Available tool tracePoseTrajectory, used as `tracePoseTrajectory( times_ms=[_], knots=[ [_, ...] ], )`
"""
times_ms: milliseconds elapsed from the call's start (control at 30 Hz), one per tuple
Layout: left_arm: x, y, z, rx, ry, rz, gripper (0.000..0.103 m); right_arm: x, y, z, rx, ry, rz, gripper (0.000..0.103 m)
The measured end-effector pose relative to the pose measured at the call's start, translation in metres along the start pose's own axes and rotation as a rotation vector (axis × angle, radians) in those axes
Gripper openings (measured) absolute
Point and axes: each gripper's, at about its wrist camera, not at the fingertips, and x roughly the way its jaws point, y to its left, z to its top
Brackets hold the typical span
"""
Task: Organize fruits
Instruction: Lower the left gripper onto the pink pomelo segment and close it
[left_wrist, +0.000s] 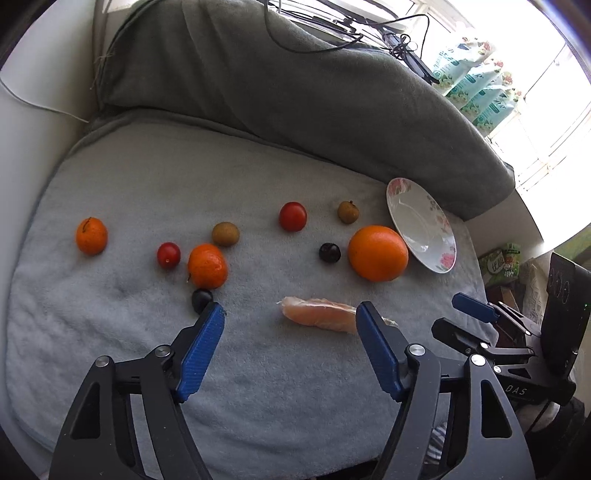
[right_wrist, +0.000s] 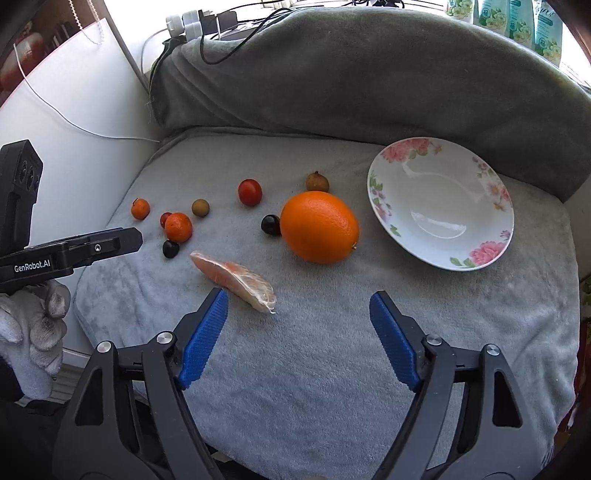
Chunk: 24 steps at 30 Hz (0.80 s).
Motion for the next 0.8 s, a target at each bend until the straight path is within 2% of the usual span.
tracePoseTrajectory(
  times_ms=[200, 367, 800],
  knots=[
    [0.019, 0.002, -0.005, -0.023, 0.044, -0.064, 0.064, 0.023, 0.007, -0.004, -0.043, 0.048, 0.038, 0.075],
    [0.031, 0.009, -0.005, -0.077, 0.059, -0.103, 0.062, 0.044, 0.008, -0.004, -0.050, 0.079, 0.069, 0.068],
    [0.058, 0.022, -0.007, -0.145, 0.076, -0.125, 0.060, 0.075, 0.007, -0.004, -0.026, 0.099, 0.128, 0.060]
  ],
)
